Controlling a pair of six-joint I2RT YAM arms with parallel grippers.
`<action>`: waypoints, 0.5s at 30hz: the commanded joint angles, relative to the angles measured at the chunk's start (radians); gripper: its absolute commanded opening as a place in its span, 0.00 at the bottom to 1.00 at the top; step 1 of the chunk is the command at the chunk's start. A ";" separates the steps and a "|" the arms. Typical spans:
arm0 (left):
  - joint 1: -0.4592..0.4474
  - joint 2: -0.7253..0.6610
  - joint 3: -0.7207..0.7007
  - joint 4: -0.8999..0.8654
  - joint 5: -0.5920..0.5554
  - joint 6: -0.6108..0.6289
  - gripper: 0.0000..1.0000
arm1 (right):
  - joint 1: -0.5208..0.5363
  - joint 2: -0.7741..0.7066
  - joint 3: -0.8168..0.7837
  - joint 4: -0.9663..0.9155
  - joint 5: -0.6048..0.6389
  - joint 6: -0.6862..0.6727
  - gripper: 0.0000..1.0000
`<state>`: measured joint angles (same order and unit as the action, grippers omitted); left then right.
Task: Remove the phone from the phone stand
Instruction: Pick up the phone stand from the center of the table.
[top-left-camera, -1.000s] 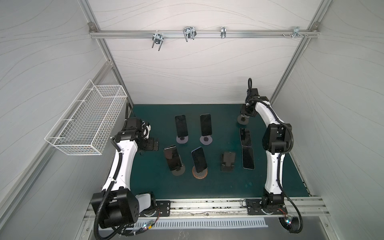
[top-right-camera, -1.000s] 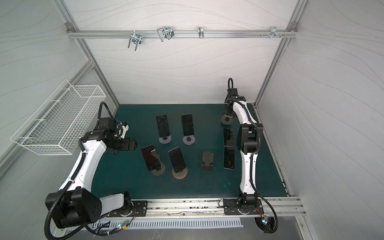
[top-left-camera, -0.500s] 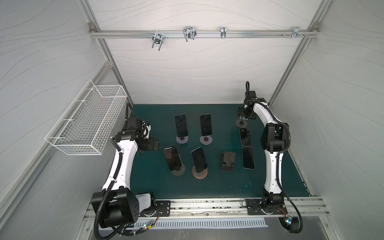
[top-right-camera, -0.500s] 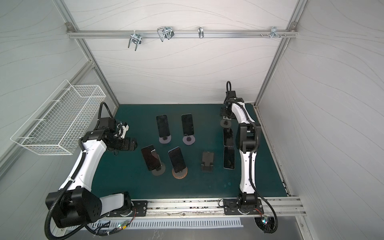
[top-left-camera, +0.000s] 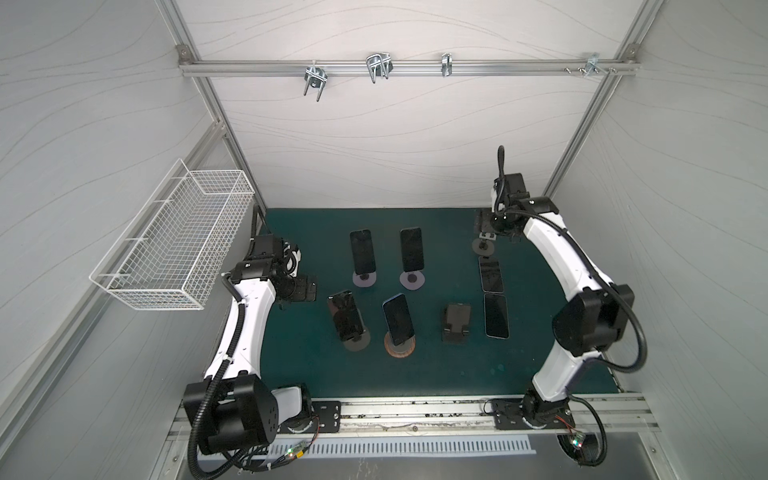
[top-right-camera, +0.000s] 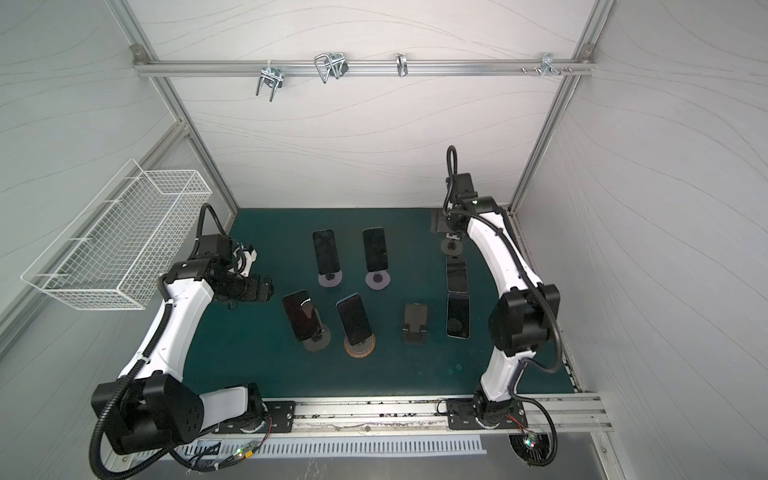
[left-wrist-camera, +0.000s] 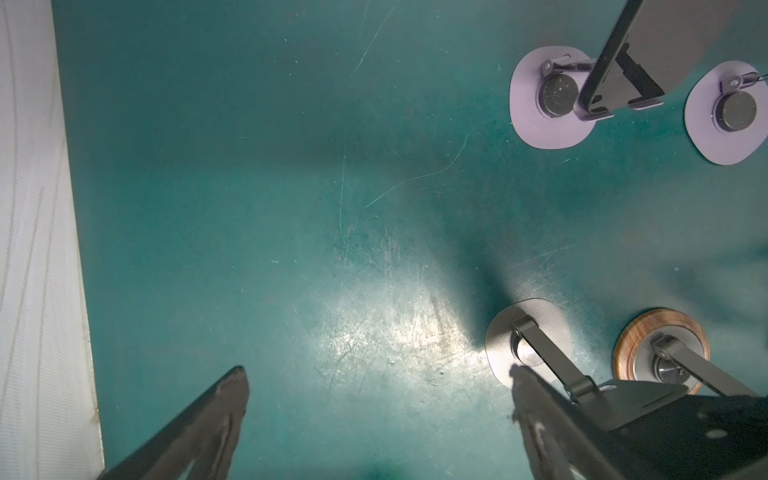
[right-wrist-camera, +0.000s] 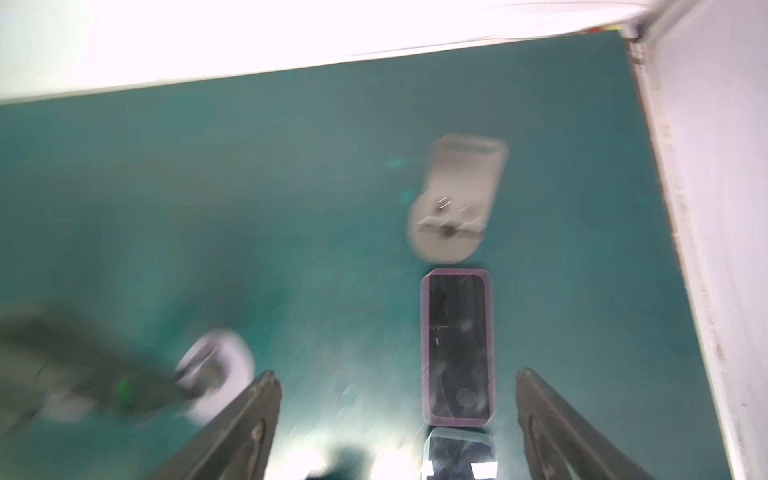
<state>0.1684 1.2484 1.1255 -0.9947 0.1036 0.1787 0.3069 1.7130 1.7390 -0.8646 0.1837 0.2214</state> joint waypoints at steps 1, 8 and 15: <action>-0.001 0.017 0.038 0.013 -0.020 -0.002 1.00 | 0.090 -0.100 -0.090 -0.021 0.039 0.026 0.89; -0.001 0.015 0.039 0.017 -0.015 0.001 1.00 | 0.283 -0.303 -0.277 -0.065 0.078 0.093 0.90; 0.011 0.030 0.044 0.015 0.037 -0.011 0.99 | 0.441 -0.395 -0.359 -0.156 0.112 0.170 0.92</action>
<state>0.1711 1.2663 1.1275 -0.9936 0.1051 0.1719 0.7033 1.3548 1.4006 -0.9379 0.2562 0.3340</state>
